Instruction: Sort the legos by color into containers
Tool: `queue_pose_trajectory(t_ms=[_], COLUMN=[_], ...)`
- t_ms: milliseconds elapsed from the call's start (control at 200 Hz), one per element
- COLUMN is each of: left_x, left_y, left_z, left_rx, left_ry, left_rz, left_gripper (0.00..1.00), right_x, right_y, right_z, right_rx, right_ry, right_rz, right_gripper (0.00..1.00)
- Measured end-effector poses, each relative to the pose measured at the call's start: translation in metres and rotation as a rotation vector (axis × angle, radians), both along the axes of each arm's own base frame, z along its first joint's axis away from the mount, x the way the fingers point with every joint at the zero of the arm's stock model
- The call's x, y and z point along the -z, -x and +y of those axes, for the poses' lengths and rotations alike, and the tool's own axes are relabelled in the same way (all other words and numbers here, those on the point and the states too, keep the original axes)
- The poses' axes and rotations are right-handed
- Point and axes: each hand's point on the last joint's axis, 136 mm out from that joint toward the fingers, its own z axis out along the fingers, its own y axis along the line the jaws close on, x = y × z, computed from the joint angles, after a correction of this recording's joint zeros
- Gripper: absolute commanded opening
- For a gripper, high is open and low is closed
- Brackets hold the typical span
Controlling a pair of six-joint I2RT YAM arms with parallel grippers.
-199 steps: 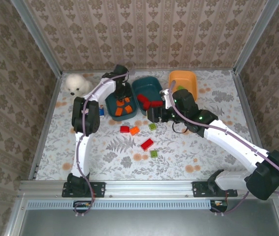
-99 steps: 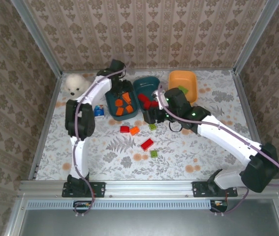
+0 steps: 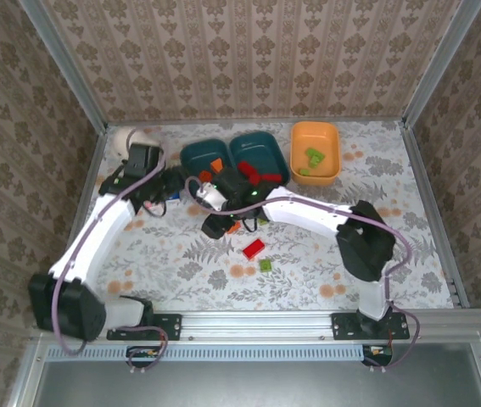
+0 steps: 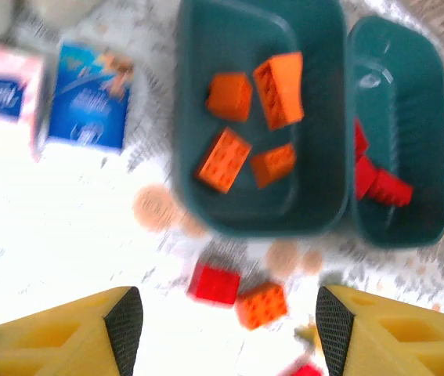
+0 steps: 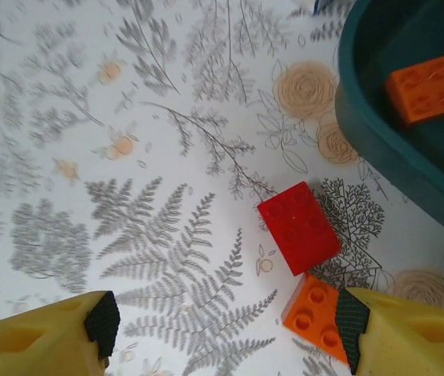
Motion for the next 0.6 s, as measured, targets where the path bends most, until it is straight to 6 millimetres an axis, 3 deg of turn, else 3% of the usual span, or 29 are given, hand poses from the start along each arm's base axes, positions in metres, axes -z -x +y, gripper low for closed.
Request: queue_pose_trajectory(t_ms=[110,245,600], left_x=[-0.002,-0.017,-0.017], left_y=[0.034,0.062,0.081], left_z=[0.011,0.021,0.027], left_rx=[-0.013,-0.022,-0.023], left_ry=[0.016,0.033,0.035], left_rz=[-0.021,-0.068,-0.047], left_gripper=[0.64,0.64,0.63], right_x=[0.022,0.039,0.067], right_y=[-0.01,-0.017,-0.027], right_z=[0.008,0.014,0.008], right_rx=[-0.018,-0.022,0.009], right_ry=[0.057,0.093,0.199], right_rz=[0.012,0.029,0.013], right_gripper=[0.78,0.79,0.82])
